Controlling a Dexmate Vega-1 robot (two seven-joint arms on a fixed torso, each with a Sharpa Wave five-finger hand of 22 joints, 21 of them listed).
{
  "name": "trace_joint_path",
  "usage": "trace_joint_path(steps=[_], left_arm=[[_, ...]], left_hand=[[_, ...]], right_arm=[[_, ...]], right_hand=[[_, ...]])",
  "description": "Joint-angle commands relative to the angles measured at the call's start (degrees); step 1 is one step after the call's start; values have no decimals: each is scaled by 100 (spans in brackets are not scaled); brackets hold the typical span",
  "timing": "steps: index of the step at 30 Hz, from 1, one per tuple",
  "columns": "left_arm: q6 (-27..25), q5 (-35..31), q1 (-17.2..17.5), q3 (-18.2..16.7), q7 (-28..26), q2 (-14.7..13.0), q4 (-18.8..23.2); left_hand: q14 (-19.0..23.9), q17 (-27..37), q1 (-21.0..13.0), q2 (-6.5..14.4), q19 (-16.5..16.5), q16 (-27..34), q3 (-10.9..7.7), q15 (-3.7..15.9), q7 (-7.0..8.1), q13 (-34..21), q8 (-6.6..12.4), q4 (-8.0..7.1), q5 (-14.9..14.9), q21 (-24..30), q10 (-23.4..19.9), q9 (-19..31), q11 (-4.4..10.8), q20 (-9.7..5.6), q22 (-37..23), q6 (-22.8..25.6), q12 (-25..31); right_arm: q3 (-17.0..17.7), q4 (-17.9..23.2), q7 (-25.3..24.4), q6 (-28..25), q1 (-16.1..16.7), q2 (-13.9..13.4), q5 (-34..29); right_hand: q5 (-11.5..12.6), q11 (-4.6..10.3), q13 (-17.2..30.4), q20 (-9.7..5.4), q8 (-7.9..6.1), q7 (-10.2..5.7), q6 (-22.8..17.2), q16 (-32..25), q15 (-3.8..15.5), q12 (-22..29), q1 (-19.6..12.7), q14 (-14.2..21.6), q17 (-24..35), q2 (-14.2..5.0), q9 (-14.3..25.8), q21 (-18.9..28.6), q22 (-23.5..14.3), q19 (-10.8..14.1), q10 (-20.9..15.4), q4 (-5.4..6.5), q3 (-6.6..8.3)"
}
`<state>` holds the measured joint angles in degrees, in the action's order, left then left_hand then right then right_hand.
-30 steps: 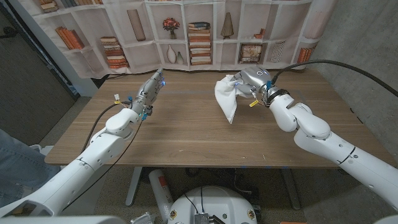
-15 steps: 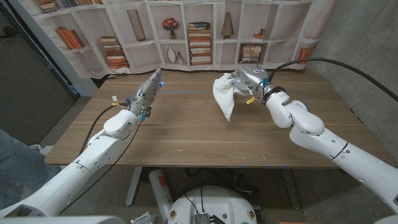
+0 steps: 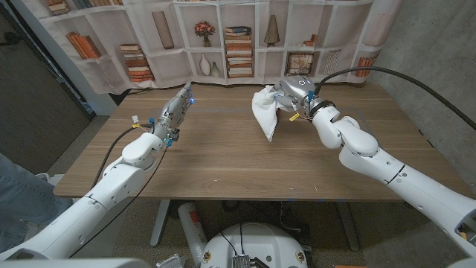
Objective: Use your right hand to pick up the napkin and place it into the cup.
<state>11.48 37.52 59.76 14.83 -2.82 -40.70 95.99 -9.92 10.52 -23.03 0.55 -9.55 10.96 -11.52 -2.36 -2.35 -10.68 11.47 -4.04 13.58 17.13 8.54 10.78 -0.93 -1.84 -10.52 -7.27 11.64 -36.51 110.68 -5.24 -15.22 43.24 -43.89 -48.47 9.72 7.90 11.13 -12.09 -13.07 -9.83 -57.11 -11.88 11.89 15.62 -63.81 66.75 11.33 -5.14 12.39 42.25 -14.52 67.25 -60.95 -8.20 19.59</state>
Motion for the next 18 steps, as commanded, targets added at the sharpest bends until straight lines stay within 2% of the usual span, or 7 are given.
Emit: trace_joint_path(steps=[1,13,18], left_arm=[[10,2,25,-18,10,-11,-2],[-36,-2,-35,11,42,-12,-31],[-71,-15,-45,16,28,-29,-23]], left_hand=[[-131,20,-7,47,-445,-3,22,-41,-11,-14,-6,6,-18,-3,20,18,0,19,-17,-31,8],[-130,20,-12,50,-441,-2,28,-41,-15,-14,-5,9,-19,-14,20,18,-10,22,-18,-28,9],[-128,20,-14,52,-438,-2,31,-42,-15,-14,-5,11,-20,-19,19,18,-7,25,-18,-29,9]], right_arm=[[-283,-275,-35,-145,-305,148,-373],[-345,-618,94,-179,-572,331,-109],[-446,-885,121,-204,-759,438,-50]], right_hand=[[21,114,22,-85,19,-23,-36,-3,120,-16,-67,169,14,-147,34,59,-14,-116,-177,22,42],[18,132,27,-87,31,-26,-37,-2,121,-42,-49,164,15,-147,37,94,-16,-153,-179,31,42],[18,153,28,-86,38,-33,-31,-2,122,-45,-48,161,15,-150,38,92,0,-175,-192,32,44]])
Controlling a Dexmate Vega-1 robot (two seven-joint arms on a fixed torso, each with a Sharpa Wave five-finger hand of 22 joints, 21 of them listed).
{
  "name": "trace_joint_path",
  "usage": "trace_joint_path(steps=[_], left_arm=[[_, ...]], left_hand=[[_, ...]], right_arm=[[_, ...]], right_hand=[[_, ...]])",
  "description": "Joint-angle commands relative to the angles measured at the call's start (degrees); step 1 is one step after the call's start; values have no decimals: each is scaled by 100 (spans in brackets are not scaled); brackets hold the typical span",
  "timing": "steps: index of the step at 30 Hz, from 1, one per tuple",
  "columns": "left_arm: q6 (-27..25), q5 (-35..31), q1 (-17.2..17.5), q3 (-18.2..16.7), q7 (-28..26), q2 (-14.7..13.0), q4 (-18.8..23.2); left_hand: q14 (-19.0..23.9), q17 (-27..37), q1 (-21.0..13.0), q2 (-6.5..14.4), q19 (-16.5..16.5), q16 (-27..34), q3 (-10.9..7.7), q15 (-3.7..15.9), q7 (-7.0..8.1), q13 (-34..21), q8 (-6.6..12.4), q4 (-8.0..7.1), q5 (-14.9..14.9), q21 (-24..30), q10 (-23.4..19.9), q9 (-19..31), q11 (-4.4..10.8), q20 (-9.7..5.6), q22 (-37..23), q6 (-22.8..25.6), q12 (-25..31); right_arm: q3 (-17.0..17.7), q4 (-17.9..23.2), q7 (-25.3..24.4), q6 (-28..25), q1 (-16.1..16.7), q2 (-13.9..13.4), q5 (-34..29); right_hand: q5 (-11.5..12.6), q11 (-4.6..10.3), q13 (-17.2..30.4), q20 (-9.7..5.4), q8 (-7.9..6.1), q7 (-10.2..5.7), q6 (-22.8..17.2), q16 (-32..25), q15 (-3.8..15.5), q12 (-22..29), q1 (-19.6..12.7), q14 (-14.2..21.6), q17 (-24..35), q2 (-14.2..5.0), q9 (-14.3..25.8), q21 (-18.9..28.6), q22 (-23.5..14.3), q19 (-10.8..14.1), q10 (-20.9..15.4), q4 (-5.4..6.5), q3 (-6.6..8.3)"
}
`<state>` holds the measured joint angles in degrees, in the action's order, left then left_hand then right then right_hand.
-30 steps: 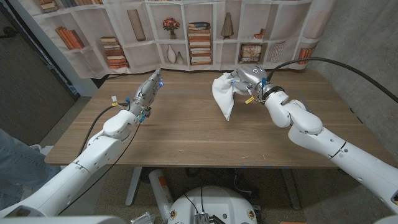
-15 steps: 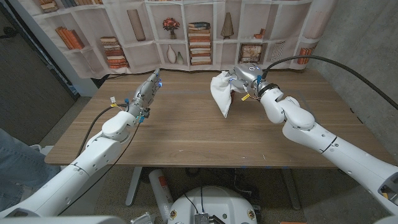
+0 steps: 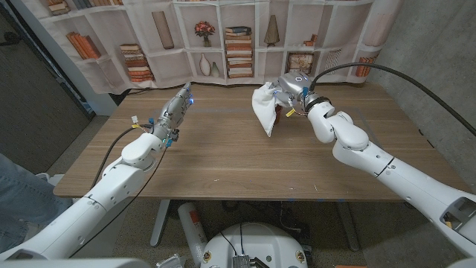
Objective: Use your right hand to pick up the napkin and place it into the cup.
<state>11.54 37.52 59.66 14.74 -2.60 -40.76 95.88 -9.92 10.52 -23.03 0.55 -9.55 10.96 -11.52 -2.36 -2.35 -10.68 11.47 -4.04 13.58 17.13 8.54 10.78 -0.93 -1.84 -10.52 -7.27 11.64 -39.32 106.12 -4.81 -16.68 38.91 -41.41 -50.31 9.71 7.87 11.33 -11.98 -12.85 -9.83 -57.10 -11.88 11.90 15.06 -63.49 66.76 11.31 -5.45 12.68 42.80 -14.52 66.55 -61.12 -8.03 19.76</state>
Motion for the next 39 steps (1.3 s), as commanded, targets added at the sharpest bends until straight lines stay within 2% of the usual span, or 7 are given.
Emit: trace_joint_path(steps=[1,12,18,24,39], left_arm=[[-79,-15,-36,25,5,-23,-12],[-165,-22,-9,-4,-50,-84,59],[-179,-29,-14,-3,-55,-90,63],[-171,-23,-42,18,-29,-64,6],[-128,3,3,7,-36,-39,-57]], left_hand=[[-128,20,-14,52,-438,-2,31,-40,-14,-14,-5,10,-20,-20,18,18,-4,25,-18,-27,10],[-129,20,-19,54,-440,-2,36,-38,-17,-14,-4,14,-21,-31,23,18,-8,27,-19,-25,8],[-131,20,-23,55,-439,-3,39,-42,-18,-14,-5,16,-21,-37,24,18,-7,27,-19,-28,7],[-141,20,-28,56,-440,-7,42,-43,-12,-14,-7,19,-21,-45,30,18,-13,27,-19,-33,5],[-144,19,-44,61,-436,-8,47,-54,-15,-14,-5,30,-23,-61,30,18,-5,18,-19,-30,6]], right_arm=[[-176,-428,73,-64,-332,184,142],[-365,-850,26,-133,-640,304,194],[-481,-985,116,-188,-784,328,197],[-650,-1161,195,-183,-947,387,150],[-980,-1537,407,-188,-1220,516,73]], right_hand=[[19,150,9,-97,16,-37,-33,-2,121,10,-80,159,18,-119,8,40,-1,-105,-176,14,27],[19,150,15,-94,23,-39,-50,-2,128,-8,-80,146,19,-126,11,80,9,-132,-203,12,34],[19,190,17,-93,23,-40,-62,-5,126,-13,-79,146,21,-131,13,95,15,-146,-217,12,37],[19,148,19,-93,24,-48,-74,-7,129,-26,-79,142,22,-133,14,112,22,-158,-214,11,40],[21,159,23,-94,32,-52,-95,-14,129,-48,-83,143,26,-130,16,159,41,-186,-234,2,46]])
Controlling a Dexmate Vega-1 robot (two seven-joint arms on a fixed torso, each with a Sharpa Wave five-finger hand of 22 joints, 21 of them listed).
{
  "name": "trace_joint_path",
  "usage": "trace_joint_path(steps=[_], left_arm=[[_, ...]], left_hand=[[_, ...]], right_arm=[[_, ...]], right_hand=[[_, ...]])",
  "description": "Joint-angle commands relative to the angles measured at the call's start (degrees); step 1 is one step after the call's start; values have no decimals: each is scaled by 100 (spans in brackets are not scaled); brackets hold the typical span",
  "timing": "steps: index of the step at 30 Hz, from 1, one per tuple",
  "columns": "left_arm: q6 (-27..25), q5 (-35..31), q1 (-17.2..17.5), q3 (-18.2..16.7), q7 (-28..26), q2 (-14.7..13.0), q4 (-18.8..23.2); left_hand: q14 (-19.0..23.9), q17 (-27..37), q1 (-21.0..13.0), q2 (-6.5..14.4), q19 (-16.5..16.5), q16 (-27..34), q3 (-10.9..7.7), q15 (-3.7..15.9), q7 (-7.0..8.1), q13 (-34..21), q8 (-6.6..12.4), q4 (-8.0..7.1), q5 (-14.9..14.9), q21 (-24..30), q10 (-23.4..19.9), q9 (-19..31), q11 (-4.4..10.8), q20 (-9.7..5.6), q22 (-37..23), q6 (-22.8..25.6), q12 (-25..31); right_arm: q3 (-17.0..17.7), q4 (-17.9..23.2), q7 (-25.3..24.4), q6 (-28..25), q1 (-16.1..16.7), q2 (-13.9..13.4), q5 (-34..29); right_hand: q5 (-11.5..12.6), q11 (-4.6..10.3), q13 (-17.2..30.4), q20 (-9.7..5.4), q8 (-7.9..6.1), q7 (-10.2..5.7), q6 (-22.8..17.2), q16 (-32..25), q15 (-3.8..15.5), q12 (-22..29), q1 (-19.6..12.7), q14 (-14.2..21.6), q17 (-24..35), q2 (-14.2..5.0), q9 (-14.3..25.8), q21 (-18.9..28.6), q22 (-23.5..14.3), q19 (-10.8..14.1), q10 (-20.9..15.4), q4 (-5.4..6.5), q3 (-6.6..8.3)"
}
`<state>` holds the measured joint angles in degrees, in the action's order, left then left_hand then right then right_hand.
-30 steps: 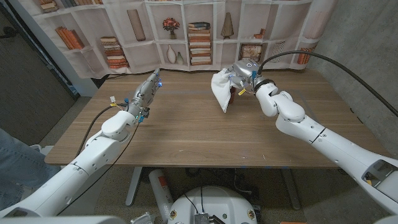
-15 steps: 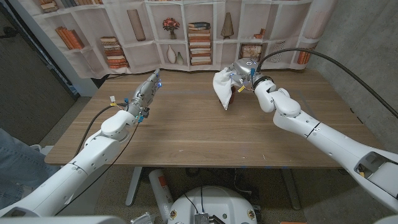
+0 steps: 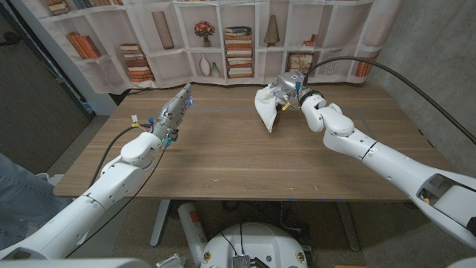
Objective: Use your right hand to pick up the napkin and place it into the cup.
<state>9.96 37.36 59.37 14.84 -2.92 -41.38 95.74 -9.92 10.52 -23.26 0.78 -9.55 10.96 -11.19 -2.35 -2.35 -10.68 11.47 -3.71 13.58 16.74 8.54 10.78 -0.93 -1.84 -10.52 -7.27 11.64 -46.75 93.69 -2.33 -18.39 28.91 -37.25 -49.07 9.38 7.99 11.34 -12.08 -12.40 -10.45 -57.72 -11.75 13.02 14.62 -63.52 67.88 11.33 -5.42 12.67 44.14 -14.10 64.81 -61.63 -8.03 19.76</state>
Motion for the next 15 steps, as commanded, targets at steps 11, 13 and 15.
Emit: trace_joint_path(steps=[11,13,15], left_arm=[[27,11,61,-1,-40,27,-18],[21,13,72,-3,-50,25,-7],[11,12,85,-6,-63,20,9]], left_hand=[[-139,19,-36,40,-436,-5,17,-44,-16,-14,-3,6,-23,-33,34,18,-8,15,-20,-25,5],[-143,19,-38,41,-434,-7,17,-45,-17,-14,-2,7,-23,-34,33,18,-5,15,-20,-22,5],[-146,19,-40,42,-434,-8,17,-48,-15,-14,-3,8,-24,-35,34,18,-5,16,-20,-24,5]], right_arm=[[-423,-607,236,39,-403,214,-27],[-459,-671,253,37,-429,230,-24],[-495,-731,266,37,-451,243,-22]], right_hand=[[55,162,25,-84,-8,13,-39,-31,17,-19,-81,32,26,-134,18,51,14,-32,-189,0,49],[56,161,25,-83,-5,11,-36,-32,20,-23,-85,31,27,-133,19,63,14,-33,-188,-3,51],[55,170,26,-83,0,11,-29,-32,18,-28,-84,29,26,-132,19,65,21,-40,-185,-3,51]])
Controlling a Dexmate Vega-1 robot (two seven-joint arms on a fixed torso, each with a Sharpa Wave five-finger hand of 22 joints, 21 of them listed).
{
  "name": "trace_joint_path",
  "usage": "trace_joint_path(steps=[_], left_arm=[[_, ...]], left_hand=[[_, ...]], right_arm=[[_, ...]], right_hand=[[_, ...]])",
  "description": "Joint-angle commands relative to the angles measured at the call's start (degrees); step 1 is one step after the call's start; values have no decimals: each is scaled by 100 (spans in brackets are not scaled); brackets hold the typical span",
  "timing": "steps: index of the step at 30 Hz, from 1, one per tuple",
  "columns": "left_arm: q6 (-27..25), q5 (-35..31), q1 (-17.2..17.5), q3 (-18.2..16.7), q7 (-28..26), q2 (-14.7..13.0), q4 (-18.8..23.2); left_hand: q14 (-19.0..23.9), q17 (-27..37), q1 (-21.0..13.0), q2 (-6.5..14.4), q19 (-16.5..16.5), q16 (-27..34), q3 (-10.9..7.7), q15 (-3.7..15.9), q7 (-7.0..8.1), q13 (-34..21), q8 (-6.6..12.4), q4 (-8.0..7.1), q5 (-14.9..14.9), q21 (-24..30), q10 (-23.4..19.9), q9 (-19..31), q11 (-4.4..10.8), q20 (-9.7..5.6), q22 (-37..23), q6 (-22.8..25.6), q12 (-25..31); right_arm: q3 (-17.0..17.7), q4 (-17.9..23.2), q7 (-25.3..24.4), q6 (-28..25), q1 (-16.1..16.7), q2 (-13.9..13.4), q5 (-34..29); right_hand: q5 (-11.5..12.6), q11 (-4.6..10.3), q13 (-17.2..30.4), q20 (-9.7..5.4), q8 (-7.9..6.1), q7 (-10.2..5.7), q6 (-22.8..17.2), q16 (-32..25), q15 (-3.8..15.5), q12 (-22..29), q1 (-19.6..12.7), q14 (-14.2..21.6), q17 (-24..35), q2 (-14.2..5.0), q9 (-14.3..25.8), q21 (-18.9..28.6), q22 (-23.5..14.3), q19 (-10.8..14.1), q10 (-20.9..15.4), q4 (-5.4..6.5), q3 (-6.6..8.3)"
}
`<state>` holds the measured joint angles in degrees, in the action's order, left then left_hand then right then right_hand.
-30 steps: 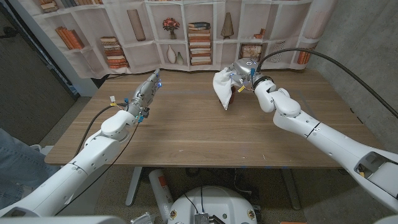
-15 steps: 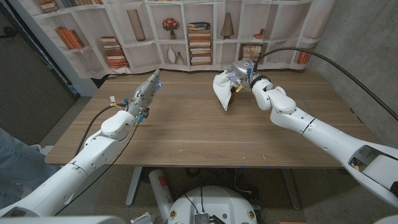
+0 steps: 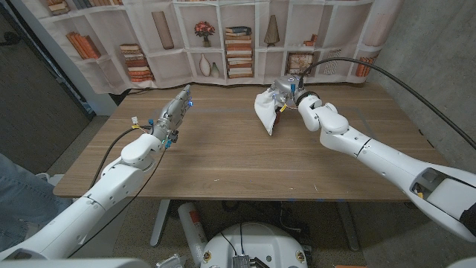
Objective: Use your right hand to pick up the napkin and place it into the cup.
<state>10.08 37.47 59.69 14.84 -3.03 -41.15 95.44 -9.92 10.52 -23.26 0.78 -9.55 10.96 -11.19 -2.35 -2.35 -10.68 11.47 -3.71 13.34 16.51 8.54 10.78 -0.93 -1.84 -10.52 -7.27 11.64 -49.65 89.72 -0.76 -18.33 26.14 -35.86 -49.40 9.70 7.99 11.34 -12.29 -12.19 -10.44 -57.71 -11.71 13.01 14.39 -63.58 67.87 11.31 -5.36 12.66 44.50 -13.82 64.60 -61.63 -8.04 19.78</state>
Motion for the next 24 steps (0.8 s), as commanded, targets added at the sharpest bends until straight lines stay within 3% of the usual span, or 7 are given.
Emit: trace_joint_path(steps=[1,24], left_arm=[[-4,-3,58,-6,-60,-3,45],[-136,-43,112,10,-143,-62,228]], left_hand=[[-146,19,-41,42,-433,-8,17,-48,-17,-14,-3,9,1,-13,33,18,-3,15,-20,-23,5],[-151,18,-66,47,-430,-9,23,-49,-12,-14,-1,25,-2,-36,40,18,-6,22,-20,-18,3]], right_arm=[[-222,-365,118,24,-185,113,11],[-522,-780,329,-95,-374,190,94]], right_hand=[[23,181,26,-61,-20,12,-31,-35,18,-6,-77,27,28,-137,20,31,-4,-22,-186,-2,49],[22,184,37,-59,-13,-4,-46,-37,23,-25,-66,13,30,-139,23,58,65,-75,-204,4,47]])
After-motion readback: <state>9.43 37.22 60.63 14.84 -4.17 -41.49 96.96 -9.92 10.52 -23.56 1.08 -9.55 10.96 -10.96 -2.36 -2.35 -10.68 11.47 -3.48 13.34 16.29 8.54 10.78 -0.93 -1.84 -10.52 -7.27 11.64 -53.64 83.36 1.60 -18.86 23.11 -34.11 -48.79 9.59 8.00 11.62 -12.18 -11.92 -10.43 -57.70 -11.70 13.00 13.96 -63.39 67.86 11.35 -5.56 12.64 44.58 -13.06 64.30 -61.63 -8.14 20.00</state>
